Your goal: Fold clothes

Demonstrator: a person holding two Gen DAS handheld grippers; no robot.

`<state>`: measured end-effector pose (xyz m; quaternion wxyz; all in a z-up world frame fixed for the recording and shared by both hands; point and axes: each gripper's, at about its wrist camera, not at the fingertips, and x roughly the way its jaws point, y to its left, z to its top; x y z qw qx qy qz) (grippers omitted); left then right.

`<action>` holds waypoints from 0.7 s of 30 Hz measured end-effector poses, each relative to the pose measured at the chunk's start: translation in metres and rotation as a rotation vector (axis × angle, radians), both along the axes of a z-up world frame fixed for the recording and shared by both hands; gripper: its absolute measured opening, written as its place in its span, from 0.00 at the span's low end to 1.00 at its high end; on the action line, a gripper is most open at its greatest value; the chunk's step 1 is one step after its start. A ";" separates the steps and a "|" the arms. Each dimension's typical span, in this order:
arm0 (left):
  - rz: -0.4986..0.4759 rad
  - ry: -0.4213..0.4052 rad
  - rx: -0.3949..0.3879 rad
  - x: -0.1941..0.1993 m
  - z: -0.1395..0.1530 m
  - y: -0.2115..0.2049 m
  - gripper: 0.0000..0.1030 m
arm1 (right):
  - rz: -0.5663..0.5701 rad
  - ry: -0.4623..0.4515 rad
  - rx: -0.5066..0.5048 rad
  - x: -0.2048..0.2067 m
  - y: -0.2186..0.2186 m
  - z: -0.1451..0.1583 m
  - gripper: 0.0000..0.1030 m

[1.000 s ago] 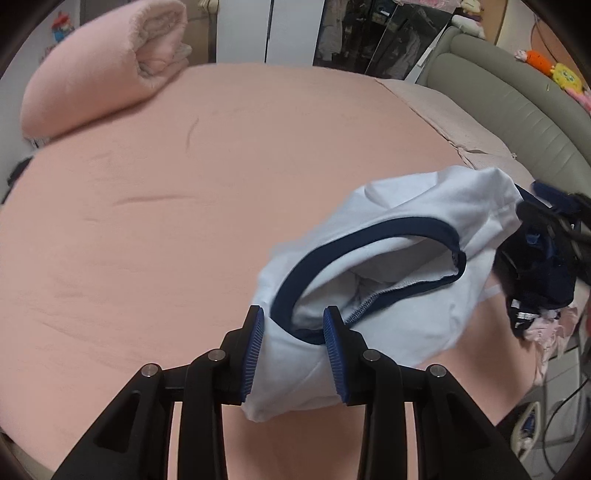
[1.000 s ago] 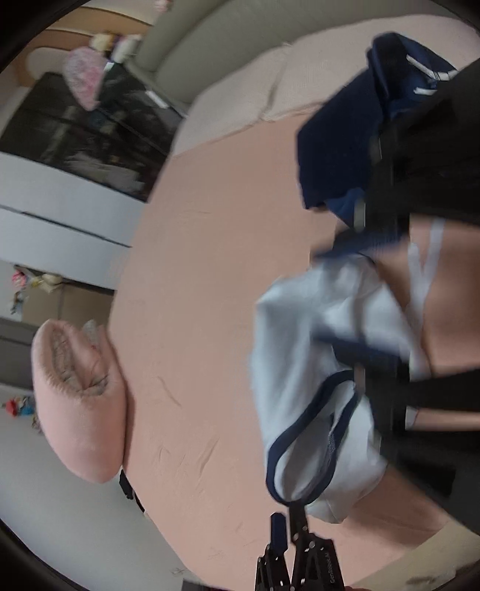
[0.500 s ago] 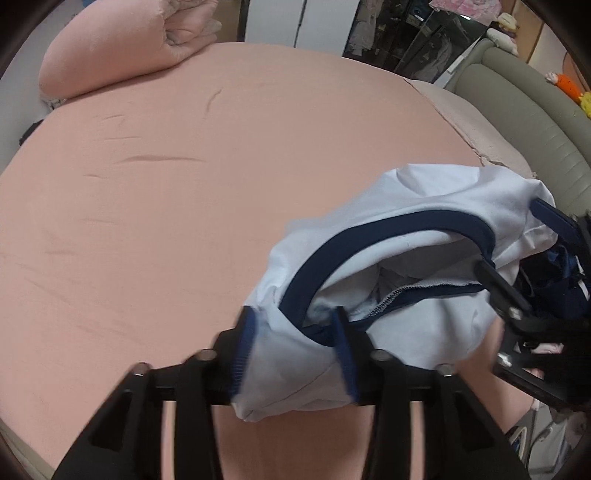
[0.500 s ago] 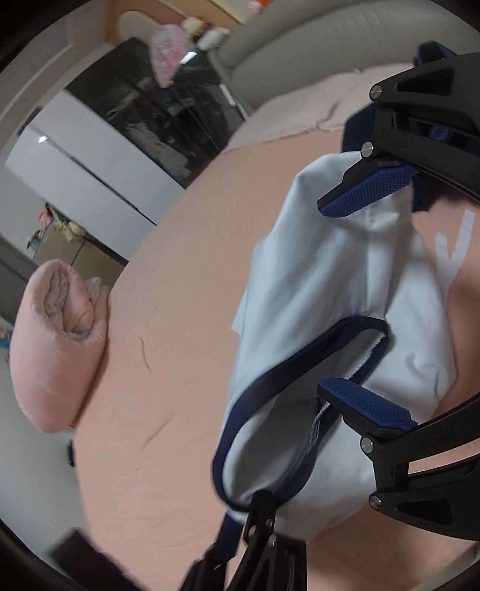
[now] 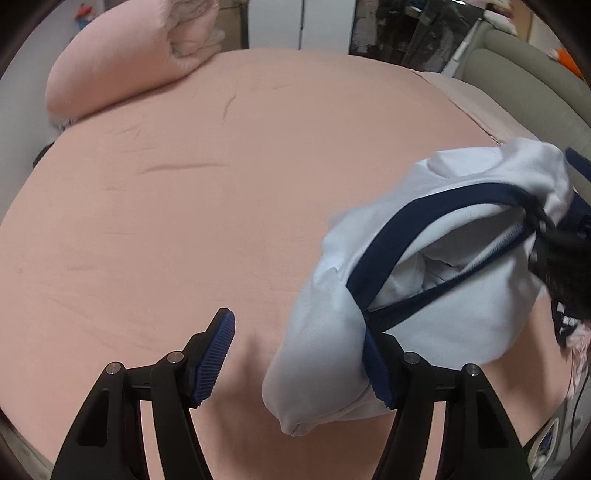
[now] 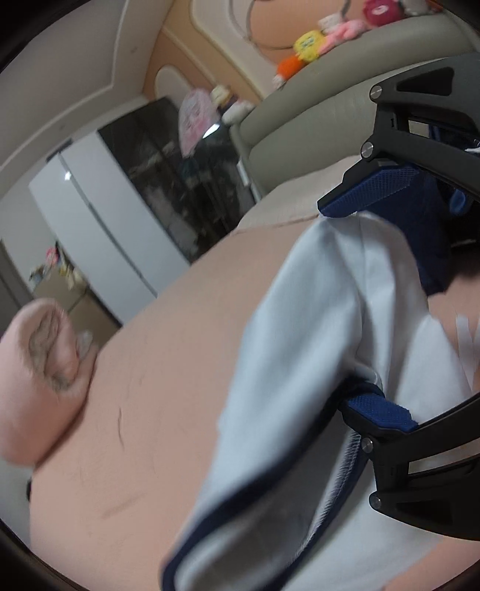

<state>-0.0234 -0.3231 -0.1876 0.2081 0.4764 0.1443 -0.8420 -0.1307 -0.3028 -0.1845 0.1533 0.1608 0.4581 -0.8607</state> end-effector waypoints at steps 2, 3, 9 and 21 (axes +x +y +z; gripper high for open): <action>-0.002 0.008 -0.009 0.000 0.006 0.005 0.62 | -0.016 0.007 -0.021 -0.002 0.004 0.007 0.86; -0.003 0.012 -0.014 -0.001 0.008 0.007 0.62 | -0.017 0.012 -0.032 -0.002 0.006 0.011 0.86; -0.039 0.044 -0.119 -0.011 0.034 0.017 0.62 | 0.025 0.075 -0.073 0.003 0.009 0.035 0.48; -0.100 0.118 -0.082 -0.036 0.073 0.042 0.63 | 0.080 0.179 -0.064 0.001 0.015 0.069 0.01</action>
